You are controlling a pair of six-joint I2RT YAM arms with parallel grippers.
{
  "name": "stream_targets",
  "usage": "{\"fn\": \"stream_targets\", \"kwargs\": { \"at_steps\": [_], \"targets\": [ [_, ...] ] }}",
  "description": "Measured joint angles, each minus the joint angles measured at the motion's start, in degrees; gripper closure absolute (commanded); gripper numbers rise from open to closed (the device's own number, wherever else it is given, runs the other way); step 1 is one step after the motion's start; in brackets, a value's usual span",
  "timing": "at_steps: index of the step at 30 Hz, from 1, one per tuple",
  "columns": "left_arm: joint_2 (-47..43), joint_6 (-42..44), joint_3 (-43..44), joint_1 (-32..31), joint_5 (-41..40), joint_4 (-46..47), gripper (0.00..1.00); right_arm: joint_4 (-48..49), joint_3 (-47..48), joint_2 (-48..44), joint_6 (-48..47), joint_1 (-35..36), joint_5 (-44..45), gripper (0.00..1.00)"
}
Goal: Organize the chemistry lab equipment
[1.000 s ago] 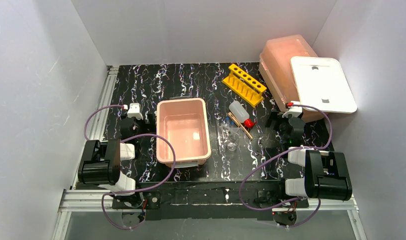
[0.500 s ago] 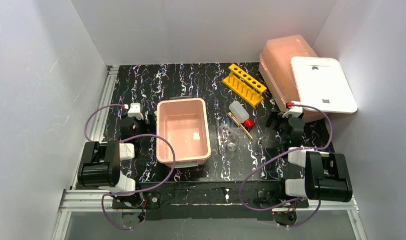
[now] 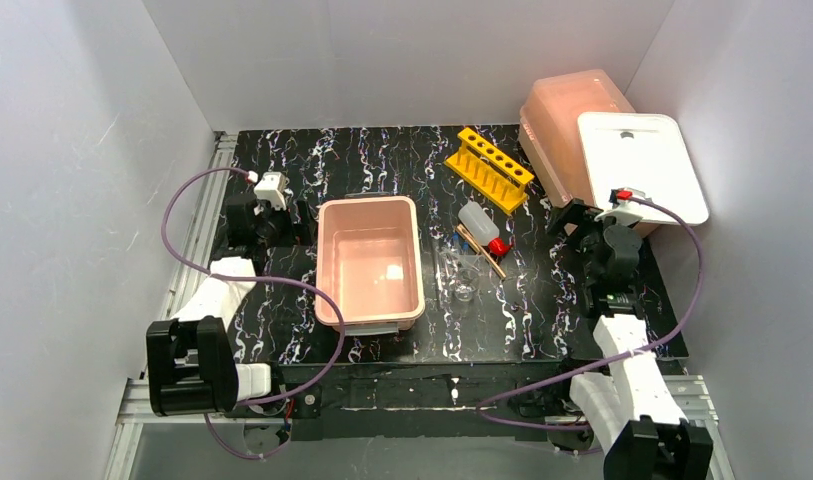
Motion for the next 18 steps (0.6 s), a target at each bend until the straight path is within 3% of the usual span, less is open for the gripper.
{"fn": "stream_targets", "kwargs": {
  "at_steps": [6,15,18],
  "targets": [
    [-0.1,-1.5,8.0,0.0,2.0,-13.9,0.00,-10.2,5.6,-1.2,4.0,2.8,-8.3,0.00],
    [-1.1,-0.9,18.7,0.0,3.4,-28.5,0.00,-15.0,4.7,-1.0,5.9,20.5,-5.3,0.00],
    [-1.1,-1.8,23.3,0.0,6.6,-32.8,0.01,-16.3,5.8,4.7,5.8,29.1,-0.7,0.00]
  ]
}}
